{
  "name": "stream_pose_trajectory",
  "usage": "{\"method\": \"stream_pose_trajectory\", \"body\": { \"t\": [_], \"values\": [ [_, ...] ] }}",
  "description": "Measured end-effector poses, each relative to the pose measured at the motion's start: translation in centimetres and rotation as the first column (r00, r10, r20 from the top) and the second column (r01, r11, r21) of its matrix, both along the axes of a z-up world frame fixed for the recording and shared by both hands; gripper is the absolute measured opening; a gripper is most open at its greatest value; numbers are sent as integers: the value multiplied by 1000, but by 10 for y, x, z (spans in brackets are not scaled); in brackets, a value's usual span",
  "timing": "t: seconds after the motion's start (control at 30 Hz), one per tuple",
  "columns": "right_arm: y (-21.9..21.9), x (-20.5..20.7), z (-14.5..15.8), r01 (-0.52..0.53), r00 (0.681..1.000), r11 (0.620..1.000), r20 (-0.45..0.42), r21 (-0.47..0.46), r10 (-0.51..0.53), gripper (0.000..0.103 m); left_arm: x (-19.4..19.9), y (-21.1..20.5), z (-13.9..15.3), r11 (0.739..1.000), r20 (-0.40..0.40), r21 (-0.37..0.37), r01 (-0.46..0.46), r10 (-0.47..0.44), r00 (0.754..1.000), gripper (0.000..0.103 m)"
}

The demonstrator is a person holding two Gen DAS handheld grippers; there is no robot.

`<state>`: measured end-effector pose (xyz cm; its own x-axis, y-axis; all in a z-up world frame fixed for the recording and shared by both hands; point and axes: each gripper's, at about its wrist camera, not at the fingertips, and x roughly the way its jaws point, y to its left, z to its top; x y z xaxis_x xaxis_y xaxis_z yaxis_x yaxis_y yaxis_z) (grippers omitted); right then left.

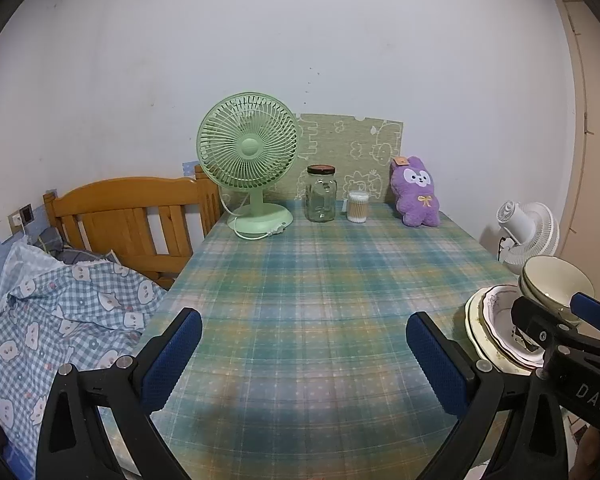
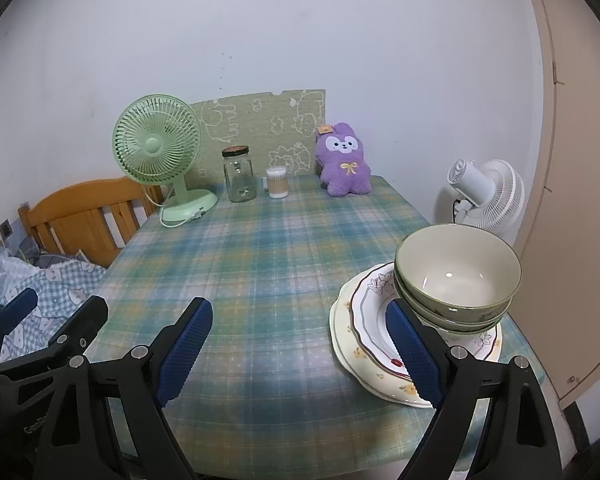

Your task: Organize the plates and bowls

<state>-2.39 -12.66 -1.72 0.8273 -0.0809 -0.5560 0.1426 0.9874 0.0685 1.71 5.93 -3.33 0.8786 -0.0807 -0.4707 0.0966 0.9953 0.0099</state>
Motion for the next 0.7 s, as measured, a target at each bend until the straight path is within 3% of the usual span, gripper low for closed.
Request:
{"method": "stream_pose_trajectory", "body": {
  "t": [0.7],
  "values": [
    [-2,-1,-3,-6,1000,1000,-10,-2,6,90,-1,0,1,1000,-3,-3,-8,8,1000,103]
  ]
}}
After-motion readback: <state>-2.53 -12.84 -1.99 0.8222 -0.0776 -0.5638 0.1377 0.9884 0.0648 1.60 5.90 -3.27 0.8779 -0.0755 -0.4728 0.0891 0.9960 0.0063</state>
